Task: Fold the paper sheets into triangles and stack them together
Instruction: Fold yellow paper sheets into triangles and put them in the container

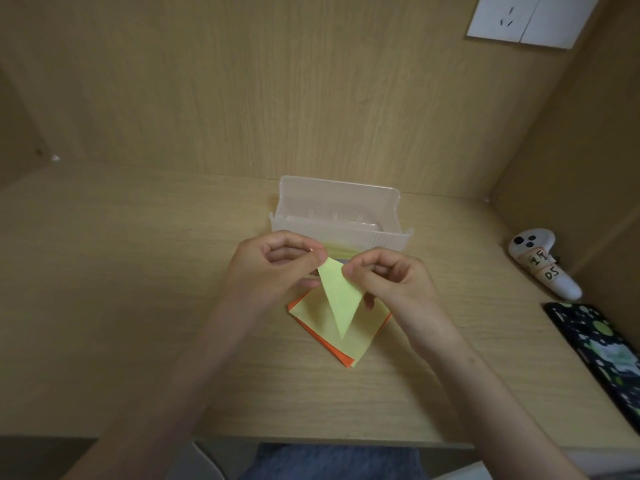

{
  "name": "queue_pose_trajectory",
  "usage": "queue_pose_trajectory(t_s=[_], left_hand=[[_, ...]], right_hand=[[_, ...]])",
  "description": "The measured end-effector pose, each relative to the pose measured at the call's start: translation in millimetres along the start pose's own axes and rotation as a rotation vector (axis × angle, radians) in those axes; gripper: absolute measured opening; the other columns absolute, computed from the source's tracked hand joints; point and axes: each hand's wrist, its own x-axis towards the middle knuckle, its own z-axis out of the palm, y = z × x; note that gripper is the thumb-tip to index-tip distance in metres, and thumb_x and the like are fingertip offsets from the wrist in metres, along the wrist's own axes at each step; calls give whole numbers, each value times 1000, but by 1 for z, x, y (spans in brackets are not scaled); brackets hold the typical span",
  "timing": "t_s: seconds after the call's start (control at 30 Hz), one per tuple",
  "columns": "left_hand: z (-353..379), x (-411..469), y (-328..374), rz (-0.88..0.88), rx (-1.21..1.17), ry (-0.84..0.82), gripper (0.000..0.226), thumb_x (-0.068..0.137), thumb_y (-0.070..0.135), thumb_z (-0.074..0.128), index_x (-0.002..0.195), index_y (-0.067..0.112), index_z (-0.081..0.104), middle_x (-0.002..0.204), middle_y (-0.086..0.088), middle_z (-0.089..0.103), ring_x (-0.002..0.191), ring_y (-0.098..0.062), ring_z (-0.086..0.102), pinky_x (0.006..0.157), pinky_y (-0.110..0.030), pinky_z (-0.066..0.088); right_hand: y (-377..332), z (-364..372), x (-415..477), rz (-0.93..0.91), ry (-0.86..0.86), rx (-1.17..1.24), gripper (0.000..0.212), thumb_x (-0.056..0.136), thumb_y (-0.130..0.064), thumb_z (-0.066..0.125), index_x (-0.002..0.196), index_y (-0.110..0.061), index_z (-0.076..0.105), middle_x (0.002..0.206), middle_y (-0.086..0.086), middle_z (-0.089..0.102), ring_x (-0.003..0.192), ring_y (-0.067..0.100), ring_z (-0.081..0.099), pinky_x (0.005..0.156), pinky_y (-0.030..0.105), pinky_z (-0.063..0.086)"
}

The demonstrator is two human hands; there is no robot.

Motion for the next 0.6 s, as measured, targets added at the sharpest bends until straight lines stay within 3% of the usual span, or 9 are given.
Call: queue_pose_trajectory(t_s=[0.17, 0.27, 0.33, 0.6], left_hand=[[-5, 1, 2, 30, 138, -89, 8, 73, 9, 76, 79, 14, 74, 75, -6, 74, 69, -14, 71, 62, -21, 58], [-3, -1, 1, 54, 95, -36, 6, 73, 9, 75, 76, 14, 74, 75, -5, 74, 68, -14, 71, 64, -20, 58], [-2, -3, 0, 76, 63, 20, 7, 73, 8, 75, 76, 14, 74, 74, -1, 75, 68, -14, 71, 63, -19, 57], [2, -9, 0, 63, -39, 104, 8, 72, 8, 76, 79, 12, 73, 73, 0, 75, 61, -11, 70, 58, -14, 54]], right_hand=[[-3, -3, 0, -17, -68, -55, 12, 81, -3, 67, 72, -10, 67, 58, -7, 60, 55, 4, 50, 49, 21, 40], [-4, -2, -1, 55, -60, 30, 6, 78, -16, 69, 78, -9, 69, 65, -3, 66, 60, 7, 56, 56, 25, 43], [-2, -2, -2, 121, -74, 101, 24, 72, -28, 69, 85, -9, 72, 75, 3, 70, 70, 12, 62, 66, 28, 47], [-3, 0, 0, 170, 18, 209, 26, 63, -27, 73, 79, -7, 74, 79, 7, 72, 73, 15, 63, 71, 29, 47]])
